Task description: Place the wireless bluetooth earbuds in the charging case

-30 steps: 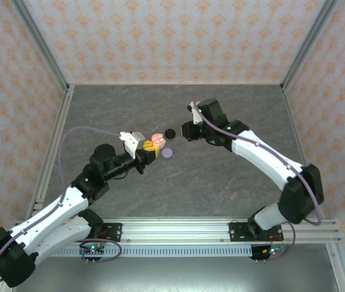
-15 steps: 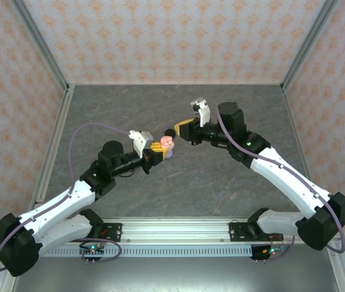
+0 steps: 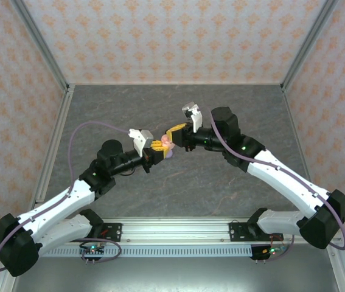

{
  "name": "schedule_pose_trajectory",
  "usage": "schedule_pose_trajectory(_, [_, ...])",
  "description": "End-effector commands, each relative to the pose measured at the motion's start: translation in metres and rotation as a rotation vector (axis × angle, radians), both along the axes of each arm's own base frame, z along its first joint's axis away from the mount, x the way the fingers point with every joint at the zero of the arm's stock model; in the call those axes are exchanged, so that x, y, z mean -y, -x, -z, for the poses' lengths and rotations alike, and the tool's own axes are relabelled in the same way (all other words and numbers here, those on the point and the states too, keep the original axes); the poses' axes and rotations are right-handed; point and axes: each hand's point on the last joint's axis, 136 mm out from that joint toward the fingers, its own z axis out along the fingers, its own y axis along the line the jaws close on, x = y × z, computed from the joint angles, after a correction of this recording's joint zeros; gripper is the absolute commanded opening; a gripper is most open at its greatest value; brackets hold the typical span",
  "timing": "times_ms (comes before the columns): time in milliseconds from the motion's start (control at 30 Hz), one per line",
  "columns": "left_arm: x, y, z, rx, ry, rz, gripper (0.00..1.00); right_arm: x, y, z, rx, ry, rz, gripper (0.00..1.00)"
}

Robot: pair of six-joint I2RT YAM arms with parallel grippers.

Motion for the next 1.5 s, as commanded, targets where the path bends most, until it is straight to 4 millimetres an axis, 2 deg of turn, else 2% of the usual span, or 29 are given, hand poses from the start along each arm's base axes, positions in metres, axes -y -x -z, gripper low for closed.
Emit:
schedule_pose_trajectory(0, [0.003,0.004,-0.028,0.073,0.039,0.014,0.0,-0.003,0.001,0.003,0.028,0.007,-0.011,0.19])
schedule_pose_trajectory(233, [0.002,0.003,-0.03,0.078,0.042,0.01,0.0,-0.008,0.0,0.019,-0.004,0.044,-0.022,0.19])
schedule_pose_trajectory(767, [0.001,0.003,-0.028,0.072,0.036,0.003,0.0,-0.003,-0.003,0.034,-0.007,0.09,0.002,0.19])
schedule_pose_trajectory(1233, [0.001,0.002,-0.029,0.071,0.04,0.0,0.0,-0.003,0.001,0.045,-0.02,0.108,-0.013,0.19])
schedule_pose_trajectory(1467, [0.002,0.001,-0.029,0.069,0.046,0.0,0.0,-0.004,0.002,0.039,-0.019,0.08,-0.016,0.19])
